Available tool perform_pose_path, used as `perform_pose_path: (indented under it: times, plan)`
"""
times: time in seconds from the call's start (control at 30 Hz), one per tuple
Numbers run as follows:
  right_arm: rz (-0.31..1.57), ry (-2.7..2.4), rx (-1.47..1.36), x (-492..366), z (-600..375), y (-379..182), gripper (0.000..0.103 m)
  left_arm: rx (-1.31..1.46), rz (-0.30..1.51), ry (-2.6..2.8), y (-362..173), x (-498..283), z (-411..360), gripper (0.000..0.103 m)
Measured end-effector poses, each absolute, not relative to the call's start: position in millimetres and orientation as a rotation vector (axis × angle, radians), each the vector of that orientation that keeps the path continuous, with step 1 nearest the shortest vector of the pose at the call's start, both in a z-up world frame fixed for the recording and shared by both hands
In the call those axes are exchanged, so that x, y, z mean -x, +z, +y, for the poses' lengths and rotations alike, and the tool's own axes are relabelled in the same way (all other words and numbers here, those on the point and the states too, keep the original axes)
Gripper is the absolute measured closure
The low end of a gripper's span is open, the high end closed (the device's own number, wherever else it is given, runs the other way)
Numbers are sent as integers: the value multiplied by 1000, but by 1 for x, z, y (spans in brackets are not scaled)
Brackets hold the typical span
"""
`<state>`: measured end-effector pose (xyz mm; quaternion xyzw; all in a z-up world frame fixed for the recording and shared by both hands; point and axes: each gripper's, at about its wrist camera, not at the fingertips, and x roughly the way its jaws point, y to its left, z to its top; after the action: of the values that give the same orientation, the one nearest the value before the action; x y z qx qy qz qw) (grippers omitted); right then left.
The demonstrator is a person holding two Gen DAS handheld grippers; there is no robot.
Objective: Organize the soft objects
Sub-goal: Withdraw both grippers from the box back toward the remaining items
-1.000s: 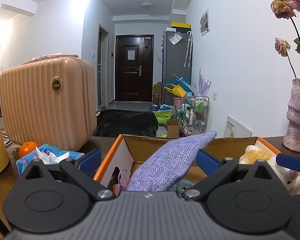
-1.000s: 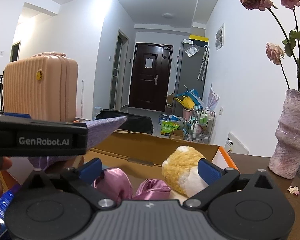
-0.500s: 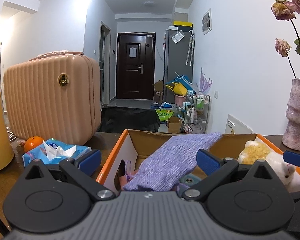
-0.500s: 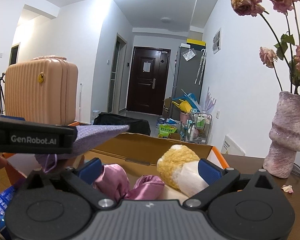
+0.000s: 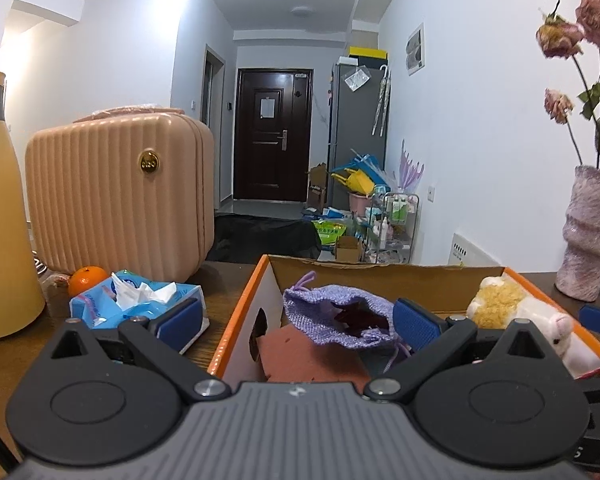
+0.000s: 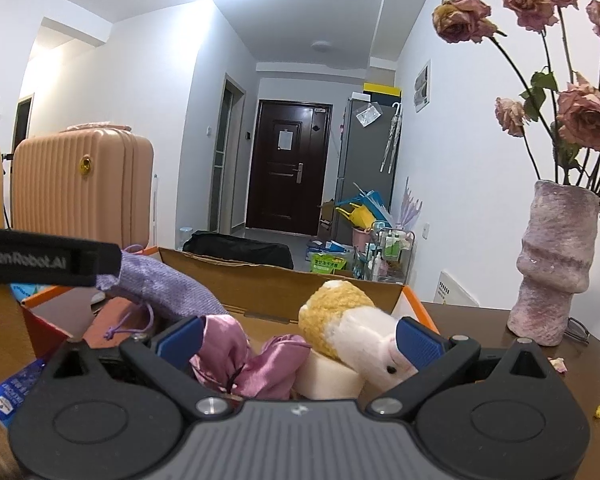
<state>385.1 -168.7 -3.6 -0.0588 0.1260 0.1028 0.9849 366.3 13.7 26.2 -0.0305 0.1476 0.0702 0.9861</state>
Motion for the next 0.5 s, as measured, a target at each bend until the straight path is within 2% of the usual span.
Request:
perform_pose_path:
  times: [0.5]
  plan:
    - [257, 191, 98, -354, -180, -2, 0, 75, 308, 124, 40, -333, 16, 0]
